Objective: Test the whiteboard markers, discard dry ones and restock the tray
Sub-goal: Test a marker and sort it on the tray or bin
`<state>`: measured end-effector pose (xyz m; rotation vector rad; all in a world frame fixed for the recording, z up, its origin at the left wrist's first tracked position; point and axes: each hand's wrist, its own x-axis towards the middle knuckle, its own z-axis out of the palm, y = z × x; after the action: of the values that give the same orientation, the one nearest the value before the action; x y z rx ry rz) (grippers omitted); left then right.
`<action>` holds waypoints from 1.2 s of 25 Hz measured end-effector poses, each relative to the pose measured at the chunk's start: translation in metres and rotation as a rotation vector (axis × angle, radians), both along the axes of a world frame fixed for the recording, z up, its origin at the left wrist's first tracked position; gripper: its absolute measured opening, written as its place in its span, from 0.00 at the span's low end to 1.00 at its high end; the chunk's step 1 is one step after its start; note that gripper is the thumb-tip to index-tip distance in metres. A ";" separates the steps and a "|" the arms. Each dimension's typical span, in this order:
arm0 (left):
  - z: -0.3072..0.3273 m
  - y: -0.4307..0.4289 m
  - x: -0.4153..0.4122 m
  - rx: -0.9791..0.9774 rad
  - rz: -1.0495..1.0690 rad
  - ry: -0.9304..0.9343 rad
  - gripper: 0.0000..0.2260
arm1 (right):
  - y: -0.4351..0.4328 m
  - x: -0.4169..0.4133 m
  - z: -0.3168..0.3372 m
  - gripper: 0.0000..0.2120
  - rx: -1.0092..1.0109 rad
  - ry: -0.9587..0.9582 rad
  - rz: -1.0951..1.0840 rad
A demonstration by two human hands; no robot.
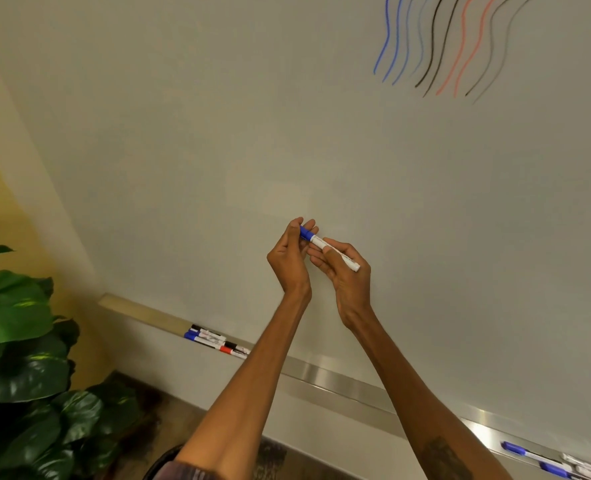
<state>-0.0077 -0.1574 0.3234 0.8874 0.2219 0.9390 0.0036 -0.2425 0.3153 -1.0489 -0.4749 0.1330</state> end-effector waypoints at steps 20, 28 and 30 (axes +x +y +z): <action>-0.153 0.140 -0.109 -0.060 0.208 0.361 0.11 | 0.116 -0.062 -0.132 0.16 -0.144 0.527 0.532; -0.237 0.179 -0.183 -0.046 0.285 0.580 0.09 | 0.146 -0.096 -0.203 0.17 -0.230 0.782 0.746; -0.260 0.189 -0.199 -0.072 0.281 0.661 0.10 | 0.155 -0.105 -0.222 0.15 -0.321 0.780 0.736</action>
<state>-0.2070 0.0314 0.0635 1.0965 0.9609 0.8601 -0.1018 -0.0878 0.0937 -0.9953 -0.0978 1.2565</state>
